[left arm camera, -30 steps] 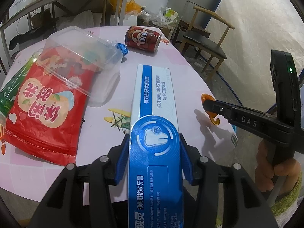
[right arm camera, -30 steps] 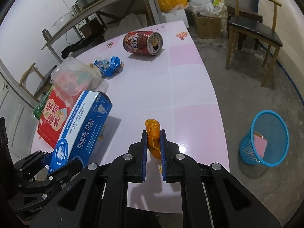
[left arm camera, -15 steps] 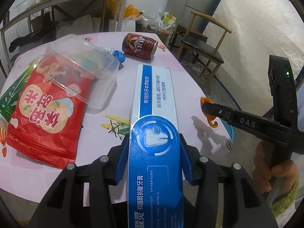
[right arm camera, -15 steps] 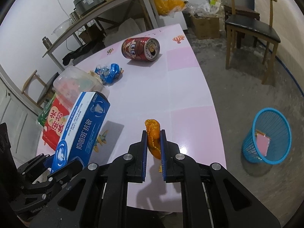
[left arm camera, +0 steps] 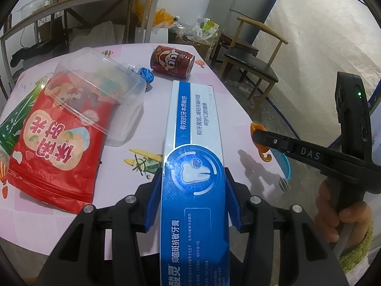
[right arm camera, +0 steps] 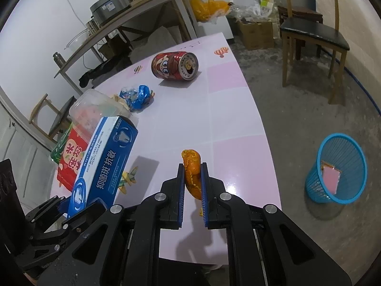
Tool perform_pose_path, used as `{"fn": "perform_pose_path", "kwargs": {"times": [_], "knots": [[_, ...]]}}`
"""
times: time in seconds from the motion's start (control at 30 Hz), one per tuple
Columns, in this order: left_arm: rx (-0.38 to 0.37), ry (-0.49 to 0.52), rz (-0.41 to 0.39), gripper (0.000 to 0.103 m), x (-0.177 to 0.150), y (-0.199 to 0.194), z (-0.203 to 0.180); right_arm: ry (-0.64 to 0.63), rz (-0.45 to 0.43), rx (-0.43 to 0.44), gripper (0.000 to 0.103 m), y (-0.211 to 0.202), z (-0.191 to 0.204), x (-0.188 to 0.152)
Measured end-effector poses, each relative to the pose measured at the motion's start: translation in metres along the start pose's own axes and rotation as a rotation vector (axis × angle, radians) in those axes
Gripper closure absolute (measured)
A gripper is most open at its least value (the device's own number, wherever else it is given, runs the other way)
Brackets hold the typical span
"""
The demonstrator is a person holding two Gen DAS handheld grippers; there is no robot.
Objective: Collect trash
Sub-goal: 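Lift the orange peel and toothpaste box and turn toward the wastebasket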
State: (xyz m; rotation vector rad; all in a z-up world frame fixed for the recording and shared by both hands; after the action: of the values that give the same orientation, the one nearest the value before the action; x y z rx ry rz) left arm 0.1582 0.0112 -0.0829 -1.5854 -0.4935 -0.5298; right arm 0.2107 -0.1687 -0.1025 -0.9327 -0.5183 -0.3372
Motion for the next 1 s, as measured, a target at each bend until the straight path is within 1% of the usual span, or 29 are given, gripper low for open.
{"fn": "perform_pose_path", "kwargs": {"times": [0.17, 0.47, 1.0], "knots": [[-0.008, -0.006, 0.018, 0.056, -0.003, 0.004, 0.0, 0.0, 0.006, -0.002, 0.092, 0.001, 0.0, 0.0], [-0.014, -0.016, 0.005, 0.056, -0.002, 0.002, 0.001, 0.006, 0.0, 0.001, 0.092, 0.0, 0.001, 0.0], [-0.051, -0.023, -0.076, 0.056, 0.012, -0.024, -0.007, 0.008, -0.057, 0.02, 0.092, -0.022, 0.007, 0.009]]}}
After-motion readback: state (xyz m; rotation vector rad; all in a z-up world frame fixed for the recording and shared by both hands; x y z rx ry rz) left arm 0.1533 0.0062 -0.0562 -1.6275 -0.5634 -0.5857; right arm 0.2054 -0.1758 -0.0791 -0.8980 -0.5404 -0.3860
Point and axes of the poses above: each gripper's, at about its wrist camera, not at the fingertips, and y roughly the way its jaws point, z to its left, x to its top, the point moved 8 cm from there along y, roughly the way its jaws point, and after that the axes turned 13 degrees about x, right-handed, at the moved point
